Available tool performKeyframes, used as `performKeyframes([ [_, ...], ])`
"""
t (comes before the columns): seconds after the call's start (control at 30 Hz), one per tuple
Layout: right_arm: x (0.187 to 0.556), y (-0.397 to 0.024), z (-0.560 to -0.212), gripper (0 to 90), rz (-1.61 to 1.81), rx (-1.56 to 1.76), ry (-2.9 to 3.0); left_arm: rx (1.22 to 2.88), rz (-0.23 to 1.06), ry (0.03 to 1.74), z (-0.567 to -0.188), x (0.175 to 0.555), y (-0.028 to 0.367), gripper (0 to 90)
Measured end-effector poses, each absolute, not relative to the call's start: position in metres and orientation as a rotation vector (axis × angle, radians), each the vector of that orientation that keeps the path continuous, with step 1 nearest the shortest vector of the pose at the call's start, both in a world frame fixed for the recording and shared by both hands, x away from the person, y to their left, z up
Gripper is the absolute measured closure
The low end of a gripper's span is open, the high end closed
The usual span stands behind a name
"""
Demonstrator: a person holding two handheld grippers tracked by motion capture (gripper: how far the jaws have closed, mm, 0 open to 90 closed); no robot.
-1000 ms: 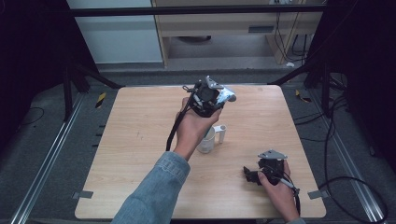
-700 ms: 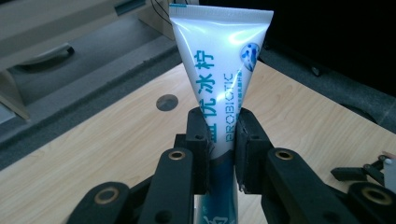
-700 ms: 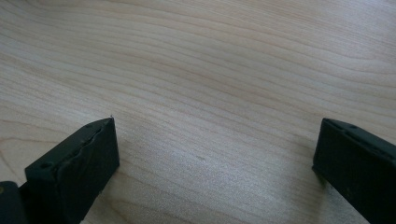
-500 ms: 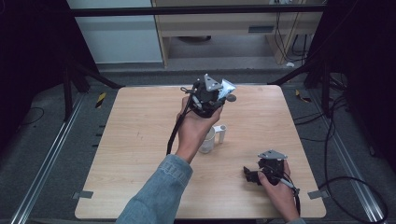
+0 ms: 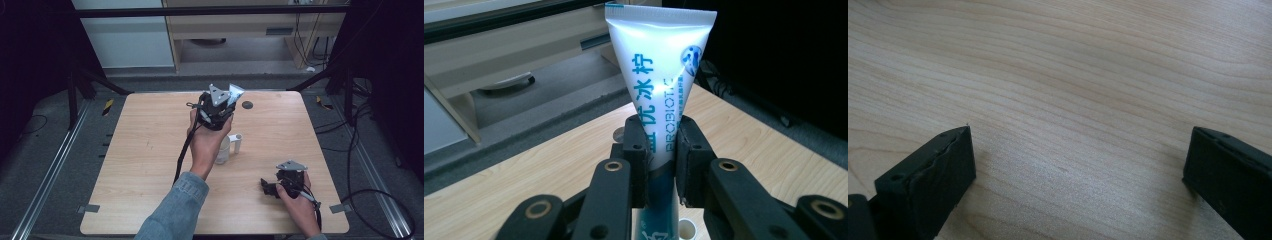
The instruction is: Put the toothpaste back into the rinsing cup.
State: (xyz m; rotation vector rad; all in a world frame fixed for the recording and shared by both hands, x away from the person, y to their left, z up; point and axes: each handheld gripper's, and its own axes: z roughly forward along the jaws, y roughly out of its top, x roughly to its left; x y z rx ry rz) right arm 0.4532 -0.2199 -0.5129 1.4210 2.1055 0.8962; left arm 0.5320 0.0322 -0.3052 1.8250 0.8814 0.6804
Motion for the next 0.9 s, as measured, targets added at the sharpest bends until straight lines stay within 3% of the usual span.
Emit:
performKeyframes([
  [0.9,0.453,-0.22,-0.513,0.4,0.898,1.419,2.105,1.71,0.735,0.855,-0.343,0.529,0.039,77.4],
])
